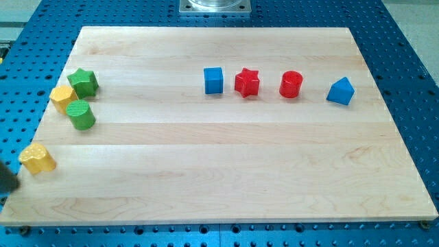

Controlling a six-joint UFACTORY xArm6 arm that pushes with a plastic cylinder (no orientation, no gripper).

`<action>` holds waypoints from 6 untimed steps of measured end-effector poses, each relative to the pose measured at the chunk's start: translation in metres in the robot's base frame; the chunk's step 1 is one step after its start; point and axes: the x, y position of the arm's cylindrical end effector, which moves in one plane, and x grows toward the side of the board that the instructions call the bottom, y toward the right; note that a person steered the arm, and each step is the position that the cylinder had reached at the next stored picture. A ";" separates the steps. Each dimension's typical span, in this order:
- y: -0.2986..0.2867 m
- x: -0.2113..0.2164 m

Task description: Move your arm slightly right

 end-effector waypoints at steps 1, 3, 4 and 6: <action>0.038 0.001; 0.089 0.023; 0.098 0.025; 0.120 0.023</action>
